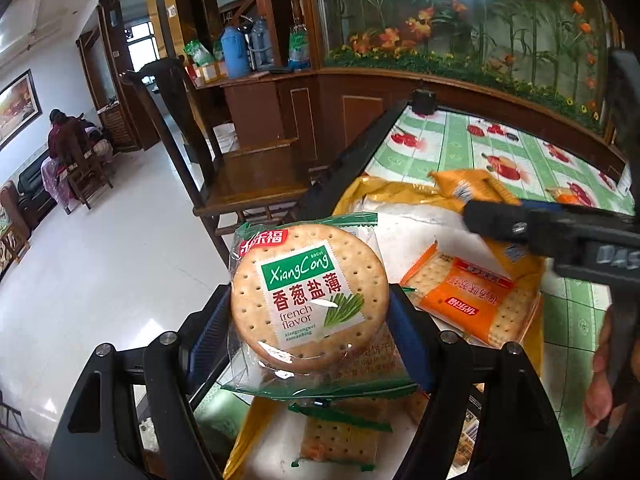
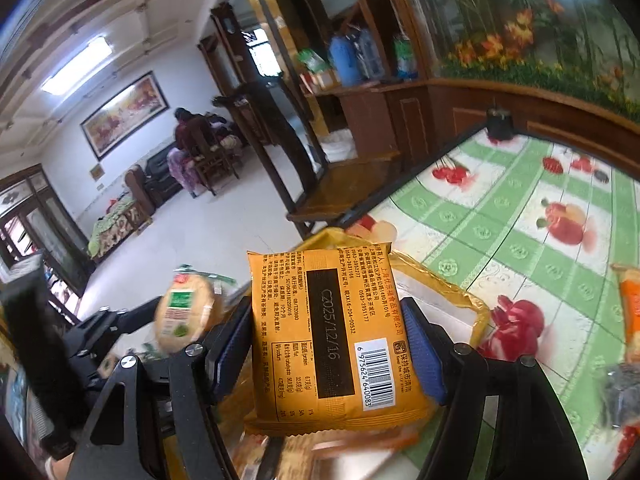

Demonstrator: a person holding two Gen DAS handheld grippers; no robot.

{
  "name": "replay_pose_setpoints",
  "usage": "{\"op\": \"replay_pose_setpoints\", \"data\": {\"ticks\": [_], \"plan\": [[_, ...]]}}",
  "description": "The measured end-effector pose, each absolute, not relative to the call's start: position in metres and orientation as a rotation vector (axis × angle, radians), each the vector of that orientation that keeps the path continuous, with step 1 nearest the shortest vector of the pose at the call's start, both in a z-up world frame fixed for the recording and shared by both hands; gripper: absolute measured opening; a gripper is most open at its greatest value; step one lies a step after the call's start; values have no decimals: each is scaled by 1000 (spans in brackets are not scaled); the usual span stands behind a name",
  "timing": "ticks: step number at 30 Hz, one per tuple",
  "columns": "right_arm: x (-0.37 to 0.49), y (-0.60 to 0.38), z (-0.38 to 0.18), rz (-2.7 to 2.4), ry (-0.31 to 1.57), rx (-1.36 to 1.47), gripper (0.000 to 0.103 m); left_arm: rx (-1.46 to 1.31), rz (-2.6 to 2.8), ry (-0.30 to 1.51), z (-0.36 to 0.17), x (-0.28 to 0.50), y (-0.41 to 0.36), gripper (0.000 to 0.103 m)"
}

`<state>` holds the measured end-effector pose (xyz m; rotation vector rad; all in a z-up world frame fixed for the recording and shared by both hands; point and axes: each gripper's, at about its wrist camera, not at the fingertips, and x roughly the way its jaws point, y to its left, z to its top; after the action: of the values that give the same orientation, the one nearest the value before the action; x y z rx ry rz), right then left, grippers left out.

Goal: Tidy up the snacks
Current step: 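Carry both packs over the yellow-rimmed tray and open both grippers, then move both grippers back from the tray to the snack pile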

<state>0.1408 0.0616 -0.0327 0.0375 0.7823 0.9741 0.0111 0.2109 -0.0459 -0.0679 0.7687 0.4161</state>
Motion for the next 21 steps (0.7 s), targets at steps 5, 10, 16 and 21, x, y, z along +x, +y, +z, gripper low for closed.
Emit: {"op": "replay_pose_setpoints", "data": {"ticks": [5,10,16,21], "plan": [[154,77,-59,931,846,6,72,-43,395,799,-54,18,202,76],[161,79,-70,916,865,2,72,-43,393,828,-59,23,201,76],[161,75,-69,927,881,31,74,-81,435,849,-59,20,207,87],[154,58,-57,927,847,67,74,-72,443,833,-51,14,204,87]]}}
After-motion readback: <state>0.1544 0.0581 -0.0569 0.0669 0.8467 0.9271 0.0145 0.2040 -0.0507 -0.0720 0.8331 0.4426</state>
